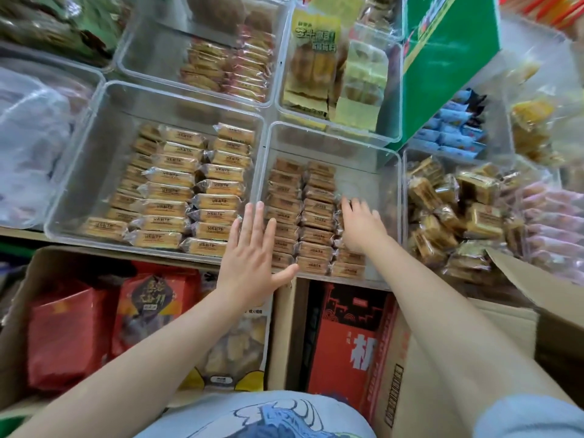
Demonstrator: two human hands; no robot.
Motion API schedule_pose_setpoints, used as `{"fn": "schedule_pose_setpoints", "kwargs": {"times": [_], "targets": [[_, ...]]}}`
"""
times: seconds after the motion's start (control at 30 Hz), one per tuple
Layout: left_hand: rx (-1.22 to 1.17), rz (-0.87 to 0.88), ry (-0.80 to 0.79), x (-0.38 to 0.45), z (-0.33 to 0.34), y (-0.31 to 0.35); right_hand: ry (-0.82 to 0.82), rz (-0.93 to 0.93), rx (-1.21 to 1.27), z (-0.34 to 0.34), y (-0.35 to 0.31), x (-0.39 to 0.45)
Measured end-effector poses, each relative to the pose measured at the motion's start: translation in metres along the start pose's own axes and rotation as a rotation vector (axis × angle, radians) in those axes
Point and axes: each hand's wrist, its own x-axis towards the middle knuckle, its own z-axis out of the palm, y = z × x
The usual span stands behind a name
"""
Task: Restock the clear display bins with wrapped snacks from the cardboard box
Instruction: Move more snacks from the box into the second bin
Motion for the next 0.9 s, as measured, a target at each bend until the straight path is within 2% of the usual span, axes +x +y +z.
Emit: {"fn": "schedule_pose_setpoints", "kwargs": {"times": [0.17, 0.3, 0.4, 0.53, 0.63, 0.77, 0.9], "targets": [[-0.113, 0.004, -0.058, -0.002, -0.013, -0.005, -0.032, -0.050, 0.467, -0.019, 0.001, -0.086], [-0.254, 0.009, 0.001, -0.010, -0.030, 0.006, 0.138, -0.054, 0.618, -0.024, 0.022, -0.180], [-0.375, 0.151, 0.043, -0.029, -0.046, 0.049, 0.291, 0.027, 0.744, -0.016, 0.050, -0.243], [-0.574, 0.367, -0.173, -0.073, -0.052, 0.136, 0.550, 0.146, 0.882, 0.005, 0.096, -0.310], [-0.701, 0.423, -0.219, -0.113, -0.051, 0.194, 0.642, 0.197, 1.011, 0.026, 0.133, -0.344], [-0.872, 0.367, -0.183, -0.156, -0.047, 0.257, 0.591, 0.212, 1.083, 0.065, 0.184, -0.353], [-1.002, 0.169, -0.095, -0.174, -0.043, 0.312, 0.326, 0.139, 0.955, 0.121, 0.220, -0.336]]}}
